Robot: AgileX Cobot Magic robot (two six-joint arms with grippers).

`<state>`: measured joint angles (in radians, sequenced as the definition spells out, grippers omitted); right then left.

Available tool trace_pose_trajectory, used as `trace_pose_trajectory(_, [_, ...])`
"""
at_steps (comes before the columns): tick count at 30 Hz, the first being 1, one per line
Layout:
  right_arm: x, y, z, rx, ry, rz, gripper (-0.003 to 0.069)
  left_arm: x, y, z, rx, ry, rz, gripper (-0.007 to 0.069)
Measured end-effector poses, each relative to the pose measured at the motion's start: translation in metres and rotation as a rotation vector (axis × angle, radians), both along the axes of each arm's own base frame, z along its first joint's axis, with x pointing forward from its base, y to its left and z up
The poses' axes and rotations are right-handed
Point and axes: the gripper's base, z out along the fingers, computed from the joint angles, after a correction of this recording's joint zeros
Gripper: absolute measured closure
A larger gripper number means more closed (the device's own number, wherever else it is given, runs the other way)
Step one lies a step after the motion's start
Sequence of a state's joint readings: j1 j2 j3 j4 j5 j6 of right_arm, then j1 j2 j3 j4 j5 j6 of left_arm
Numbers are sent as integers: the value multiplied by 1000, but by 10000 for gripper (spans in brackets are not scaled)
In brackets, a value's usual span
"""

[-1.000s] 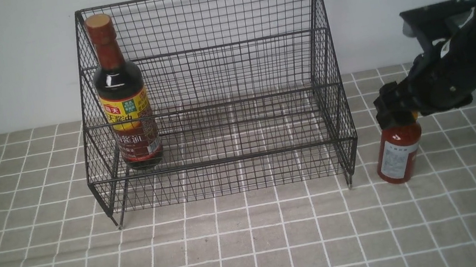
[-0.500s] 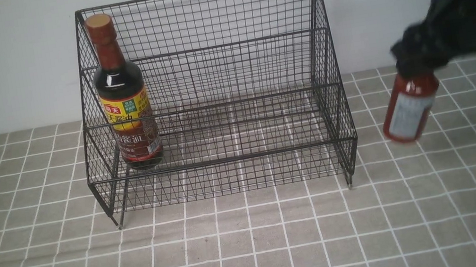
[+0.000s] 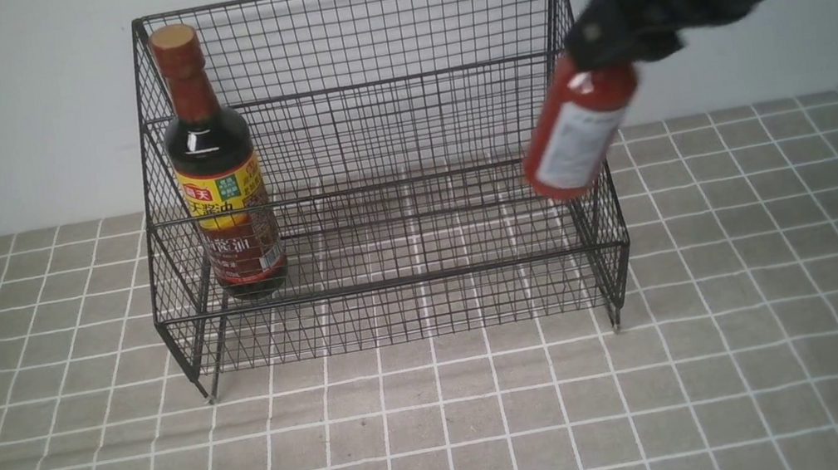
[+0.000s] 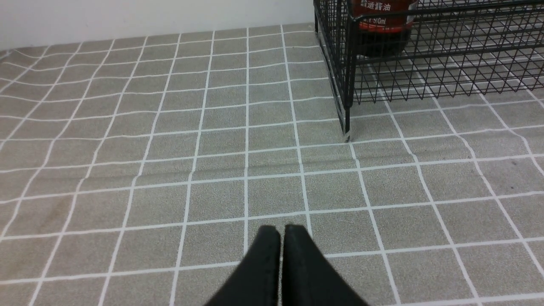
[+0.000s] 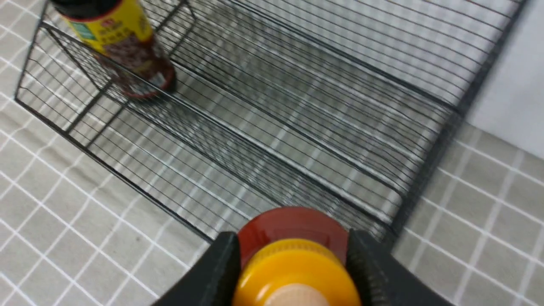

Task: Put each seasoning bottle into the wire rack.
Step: Use the right arm to put the condiment bottle back on the shelf

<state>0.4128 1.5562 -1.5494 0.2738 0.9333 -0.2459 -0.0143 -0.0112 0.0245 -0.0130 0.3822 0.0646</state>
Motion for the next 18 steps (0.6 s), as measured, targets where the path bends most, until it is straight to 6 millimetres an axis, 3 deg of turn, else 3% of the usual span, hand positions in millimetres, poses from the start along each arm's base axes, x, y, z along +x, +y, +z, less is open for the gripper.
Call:
trace_pose_trajectory(5, [16,16,-24,-19,26,15,364,0,0,0,0,0,0,631])
trace_pose_trajectory(11, [39,27,-68,-72,124,15,364,0,0,0,0,0,0,631])
trace_pose_trajectory(18, [50,32,-94,-98,178,15,364,0,0,0,0,0,0,631])
